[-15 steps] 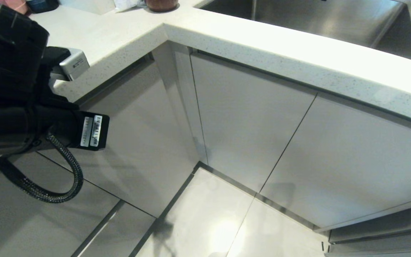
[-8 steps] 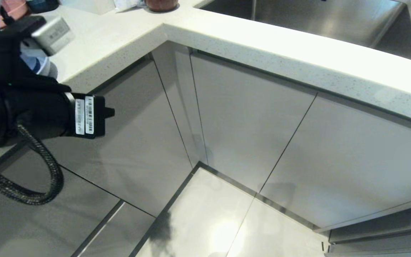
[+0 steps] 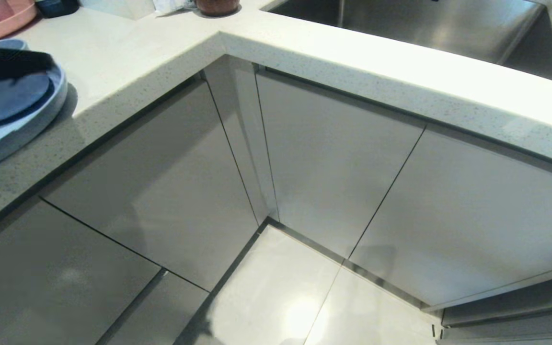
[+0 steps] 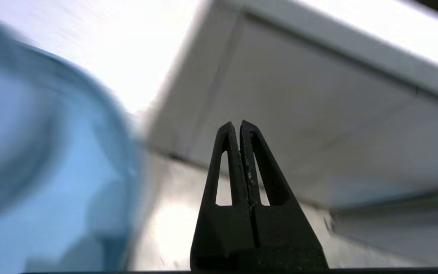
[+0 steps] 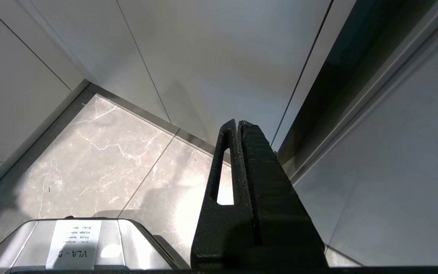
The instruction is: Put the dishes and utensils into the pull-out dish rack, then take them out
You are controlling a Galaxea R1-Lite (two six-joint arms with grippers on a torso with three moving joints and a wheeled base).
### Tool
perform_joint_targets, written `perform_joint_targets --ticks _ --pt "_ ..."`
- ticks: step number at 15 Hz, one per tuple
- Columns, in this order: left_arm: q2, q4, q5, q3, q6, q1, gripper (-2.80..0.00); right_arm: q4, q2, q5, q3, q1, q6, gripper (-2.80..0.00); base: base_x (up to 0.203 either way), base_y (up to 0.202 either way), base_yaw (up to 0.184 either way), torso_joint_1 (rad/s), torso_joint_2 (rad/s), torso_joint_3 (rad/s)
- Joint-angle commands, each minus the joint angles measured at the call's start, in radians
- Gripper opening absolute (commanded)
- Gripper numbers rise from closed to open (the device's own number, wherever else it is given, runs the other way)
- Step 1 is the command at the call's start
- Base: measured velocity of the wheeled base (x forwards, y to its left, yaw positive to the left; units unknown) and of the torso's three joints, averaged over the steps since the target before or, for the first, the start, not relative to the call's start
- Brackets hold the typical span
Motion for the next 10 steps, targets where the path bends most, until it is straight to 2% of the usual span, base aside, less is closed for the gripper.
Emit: perform_joint_targets --ticks 1,2,6,8,10 --pt "-0.141 -0.024 -0.054 0.008 0.033 0.154 -2.80 0.000 -0.003 0.000 0.002 0.000 0.000 -2.80 0.000 0.000 0.000 0.000 0.00 0.000" --pt "-0.182 -0.036 -0.089 0.012 0.041 0.216 -2.80 0.000 -0.004 0.000 0.002 0.000 0.000 -2.80 0.000 0.000 0.000 0.000 0.00 0.000" --pt "-0.359 -0.037 -0.335 0.089 0.064 0.498 -2.80 0.000 -0.004 0.000 0.002 0.000 0.000 -2.80 0.000 0.000 0.000 0.000 0.00 0.000" --pt "-0.487 -0.018 -0.393 0.191 0.069 0.561 -2.80 0.000 -0.003 0.000 0.002 0.000 0.000 -2.80 0.000 0.000 0.000 0.000 0.00 0.000" --pt "-0.627 -0.011 -0.411 0.307 0.076 0.606 -2.80 0.000 -0.003 0.000 0.002 0.000 0.000 -2.80 0.000 0.000 0.000 0.000 0.00 0.000"
